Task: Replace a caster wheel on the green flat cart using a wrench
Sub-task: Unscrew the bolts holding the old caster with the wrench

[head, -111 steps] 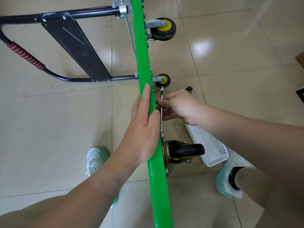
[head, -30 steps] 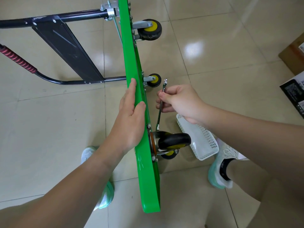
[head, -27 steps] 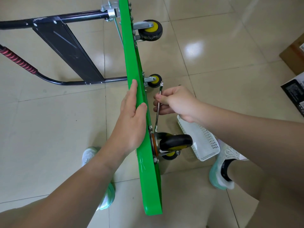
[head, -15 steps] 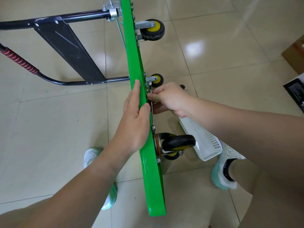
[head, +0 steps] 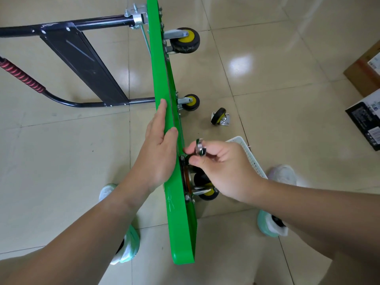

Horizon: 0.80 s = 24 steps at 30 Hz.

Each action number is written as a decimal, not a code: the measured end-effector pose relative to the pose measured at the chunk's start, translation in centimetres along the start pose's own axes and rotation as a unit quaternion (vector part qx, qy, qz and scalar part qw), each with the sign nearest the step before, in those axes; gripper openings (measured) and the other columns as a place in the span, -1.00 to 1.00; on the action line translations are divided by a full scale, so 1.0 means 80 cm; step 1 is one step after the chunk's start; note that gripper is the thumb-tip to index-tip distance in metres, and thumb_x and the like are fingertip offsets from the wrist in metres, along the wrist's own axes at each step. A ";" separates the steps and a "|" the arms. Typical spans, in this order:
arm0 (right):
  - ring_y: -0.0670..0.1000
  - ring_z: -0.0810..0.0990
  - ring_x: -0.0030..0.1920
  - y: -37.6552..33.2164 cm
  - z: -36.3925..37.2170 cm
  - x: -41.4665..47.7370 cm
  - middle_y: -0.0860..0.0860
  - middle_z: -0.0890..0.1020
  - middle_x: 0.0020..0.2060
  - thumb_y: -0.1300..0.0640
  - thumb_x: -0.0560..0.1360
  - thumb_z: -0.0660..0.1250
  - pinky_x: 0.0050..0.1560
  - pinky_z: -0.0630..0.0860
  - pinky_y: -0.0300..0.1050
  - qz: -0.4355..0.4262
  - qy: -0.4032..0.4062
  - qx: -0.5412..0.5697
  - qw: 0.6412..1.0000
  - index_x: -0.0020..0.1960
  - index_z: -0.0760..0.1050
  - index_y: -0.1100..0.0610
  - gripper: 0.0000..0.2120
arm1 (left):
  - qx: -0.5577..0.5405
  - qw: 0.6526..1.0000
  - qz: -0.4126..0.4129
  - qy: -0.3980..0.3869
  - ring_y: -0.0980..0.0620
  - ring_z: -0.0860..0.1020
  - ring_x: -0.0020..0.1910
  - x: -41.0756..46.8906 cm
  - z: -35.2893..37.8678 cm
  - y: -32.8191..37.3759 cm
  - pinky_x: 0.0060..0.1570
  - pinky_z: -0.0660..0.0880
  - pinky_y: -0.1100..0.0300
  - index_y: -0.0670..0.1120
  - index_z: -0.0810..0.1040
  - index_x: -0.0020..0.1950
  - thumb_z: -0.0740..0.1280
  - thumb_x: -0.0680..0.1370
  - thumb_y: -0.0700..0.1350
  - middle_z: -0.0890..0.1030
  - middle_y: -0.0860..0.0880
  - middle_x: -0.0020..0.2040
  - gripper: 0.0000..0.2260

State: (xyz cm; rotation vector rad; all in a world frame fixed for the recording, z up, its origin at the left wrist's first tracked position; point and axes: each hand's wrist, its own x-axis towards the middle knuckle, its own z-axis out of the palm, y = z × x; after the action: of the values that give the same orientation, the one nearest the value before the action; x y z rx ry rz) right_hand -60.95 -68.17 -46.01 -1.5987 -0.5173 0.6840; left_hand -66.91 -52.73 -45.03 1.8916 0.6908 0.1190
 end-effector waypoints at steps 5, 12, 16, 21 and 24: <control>-0.11 0.70 0.05 0.003 -0.013 0.006 -0.10 0.74 -0.04 0.33 0.49 0.45 0.25 0.57 -0.10 -0.021 0.043 -0.005 0.999 -0.02 0.69 -0.04 -0.73 | -0.005 1.000 -0.001 0.010 0.49 0.09 0.40 0.000 0.003 0.003 0.19 0.00 0.64 0.21 -0.03 0.69 0.07 0.74 -0.11 0.13 0.34 0.47 -0.44; 0.03 0.73 -0.01 -0.007 -0.041 0.068 -0.02 0.74 -0.13 0.29 0.57 0.37 0.05 0.66 -0.03 0.039 0.021 0.025 0.999 -0.06 0.64 0.02 -0.81 | -0.007 1.000 0.001 0.002 0.45 0.08 0.45 0.000 0.002 0.004 0.41 0.00 0.42 0.20 -0.05 0.69 0.06 0.74 -0.12 0.12 0.34 0.49 -0.43; 0.04 0.73 -0.13 0.009 -0.034 0.104 0.02 0.71 -0.22 0.26 0.61 0.33 -0.10 0.66 -0.12 0.113 0.000 0.048 0.992 -0.07 0.62 0.13 -0.87 | -0.005 1.000 0.003 0.000 0.46 0.07 0.45 0.000 0.001 0.001 0.35 0.00 0.53 0.21 -0.05 0.69 0.06 0.74 -0.11 0.12 0.35 0.50 -0.44; 0.09 0.72 -0.22 0.020 -0.018 0.136 0.11 0.69 -0.21 0.22 0.61 0.35 -0.12 0.69 -0.03 0.179 -0.025 0.067 0.981 -0.02 0.60 0.23 -0.91 | -0.009 1.000 -0.003 -0.001 0.53 0.07 0.43 0.002 0.001 -0.002 0.22 -0.03 0.70 0.19 -0.04 0.70 0.07 0.74 -0.13 0.11 0.32 0.51 -0.43; 0.13 0.73 -0.19 0.021 -0.010 0.150 0.17 0.70 -0.13 0.22 0.60 0.35 -0.11 0.69 0.01 0.202 -0.037 0.064 0.977 0.09 0.58 0.29 -0.86 | -0.008 1.000 -0.005 -0.002 0.48 0.07 0.47 0.003 0.001 -0.001 0.24 -0.05 0.71 0.18 -0.04 0.70 0.08 0.74 -0.14 0.10 0.27 0.56 -0.42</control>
State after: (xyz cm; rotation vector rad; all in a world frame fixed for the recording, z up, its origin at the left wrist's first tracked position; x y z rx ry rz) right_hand -51.82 -60.89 -49.24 -1.5755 -0.1930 1.0632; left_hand -66.74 -52.68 -45.22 1.8719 0.6945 0.1152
